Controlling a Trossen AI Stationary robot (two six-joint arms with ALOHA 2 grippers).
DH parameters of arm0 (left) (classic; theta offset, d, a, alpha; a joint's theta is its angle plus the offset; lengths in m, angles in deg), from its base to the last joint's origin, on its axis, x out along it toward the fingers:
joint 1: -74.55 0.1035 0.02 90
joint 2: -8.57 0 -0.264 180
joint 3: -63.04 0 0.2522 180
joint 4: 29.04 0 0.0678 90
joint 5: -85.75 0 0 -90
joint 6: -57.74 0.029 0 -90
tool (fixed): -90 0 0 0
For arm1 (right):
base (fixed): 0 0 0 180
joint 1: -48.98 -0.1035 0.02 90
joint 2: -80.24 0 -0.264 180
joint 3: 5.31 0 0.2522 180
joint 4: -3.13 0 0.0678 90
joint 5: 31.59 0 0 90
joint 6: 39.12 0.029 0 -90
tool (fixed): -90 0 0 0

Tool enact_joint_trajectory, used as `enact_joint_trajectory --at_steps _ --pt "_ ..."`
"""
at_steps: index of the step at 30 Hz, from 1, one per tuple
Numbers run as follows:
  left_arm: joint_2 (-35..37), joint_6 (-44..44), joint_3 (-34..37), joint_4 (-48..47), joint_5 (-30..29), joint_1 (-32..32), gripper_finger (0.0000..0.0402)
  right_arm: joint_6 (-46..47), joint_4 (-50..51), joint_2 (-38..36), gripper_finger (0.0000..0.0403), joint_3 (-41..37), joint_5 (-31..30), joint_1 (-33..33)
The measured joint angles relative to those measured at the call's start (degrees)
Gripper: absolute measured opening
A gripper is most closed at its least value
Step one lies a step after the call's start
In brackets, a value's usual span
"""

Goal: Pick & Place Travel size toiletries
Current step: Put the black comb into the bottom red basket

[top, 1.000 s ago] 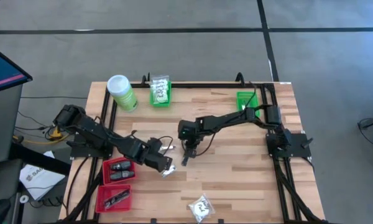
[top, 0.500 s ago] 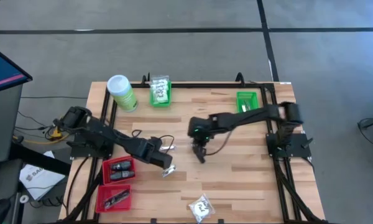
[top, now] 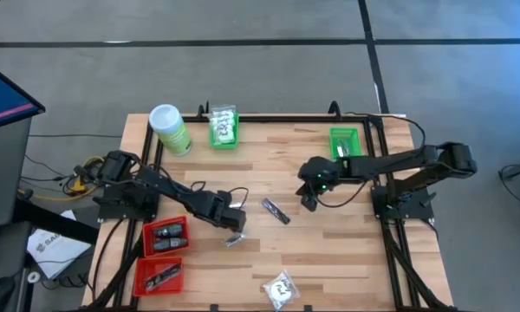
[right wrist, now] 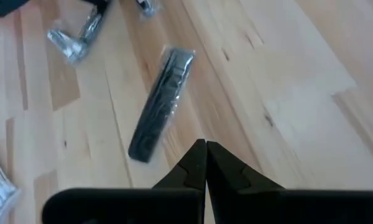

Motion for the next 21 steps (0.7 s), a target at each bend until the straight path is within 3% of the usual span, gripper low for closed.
enact_joint_trajectory --at_steps 4,10,21 --pt "0.2 -0.01 -0.89 4.94 -0.02 -0.09 0.0 -0.37 -0.08 -2.45 0.0 -0.24 0.07 -0.12" --pt "0.32 -0.02 -4.41 4.9 -6.4 -0.46 0.0 -1.0 -2.61 -3.58 0.0 -0.22 0.18 0.43" --pt "1.25 1.52 -6.05 4.9 -8.66 -1.57 0.0 -1.12 -3.3 -1.9 0.0 -0.15 0.68 0.33"
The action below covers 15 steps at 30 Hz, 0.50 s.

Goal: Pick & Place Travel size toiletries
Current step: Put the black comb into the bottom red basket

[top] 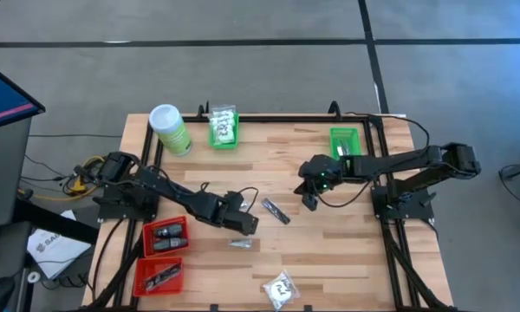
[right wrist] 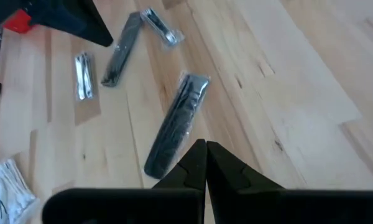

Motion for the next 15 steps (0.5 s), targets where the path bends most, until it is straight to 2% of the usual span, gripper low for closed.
enact_joint_trajectory --at_steps 5,8,11,15 --pt "2.3 3.49 0.01 -1.06 -2.72 0.08 0.0 0.04 -3.19 -0.28 0.0 0.2 0.05 0.01" --pt "3.9 10.68 0.03 -1.18 -4.14 0.96 0.0 0.04 -3.19 -0.26 0.0 1.36 0.12 0.01" --pt "5.69 19.28 0.03 -1.75 -3.49 2.88 0.0 0.07 -3.2 -0.26 0.0 2.65 0.15 0.01" --pt "8.4 23.18 0.03 -2.12 -2.33 5.37 0.0 0.16 -3.2 -0.26 0.0 4.43 0.15 0.01"
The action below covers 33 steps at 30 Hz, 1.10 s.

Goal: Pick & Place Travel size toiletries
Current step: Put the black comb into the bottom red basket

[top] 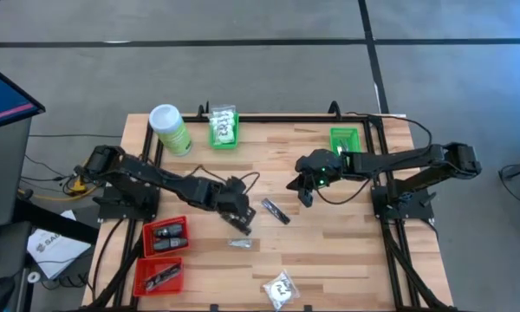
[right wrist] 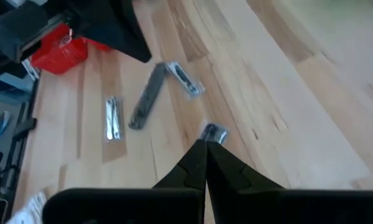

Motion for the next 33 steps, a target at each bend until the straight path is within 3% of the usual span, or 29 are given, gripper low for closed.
enact_joint_trajectory --at_steps 7,15,20,33 --pt "3.18 7.88 0.0 0.07 -0.55 2.26 0.0 3.41 0.01 0.0 0.0 2.7 0.12 0.0" --pt "4.75 17.44 0.16 -0.11 1.18 2.01 0.0 10.75 0.01 0.0 0.0 4.61 9.13 -0.42" --pt "5.46 18.83 2.6 -0.32 4.07 1.11 0.0 16.24 0.03 0.0 0.0 4.66 10.18 -3.2" --pt "5.92 20.21 7.79 0.67 3.45 -1.84 0.0 21.92 -0.47 0.02 0.0 4.66 9.81 -8.44"
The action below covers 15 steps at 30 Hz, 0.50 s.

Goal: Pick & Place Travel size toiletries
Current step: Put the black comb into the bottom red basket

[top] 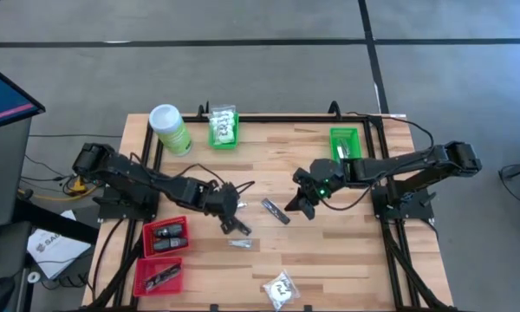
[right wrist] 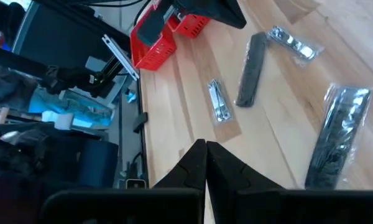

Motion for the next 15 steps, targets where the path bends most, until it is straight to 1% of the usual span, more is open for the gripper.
enact_joint_trajectory --at_steps 4,8,11,13,15 --pt "0.0 -0.1 0.32 0.22 -0.94 -0.38 0.0 2.13 0.07 2.09 0.0 -0.01 0.06 0.04" --pt "0.0 -1.38 0.33 2.35 -1.6 -0.29 0.0 3.01 -0.66 7.19 0.0 -0.03 -0.05 0.04" --pt "-0.08 -1.42 0.34 7.73 -1.77 0.48 0.0 4.6 -2.76 11.75 0.0 -0.04 -0.09 -0.06" --pt "-1.49 -1.04 0.28 12.28 -1.48 1.57 0.0 4.72 -3.98 14.38 0.0 -0.04 -0.45 -0.61" --pt "-3.6 -0.13 0.37 16.01 1.08 3.24 0.0 4.72 -5.0 16.12 0.0 -0.07 -1.61 -1.15"
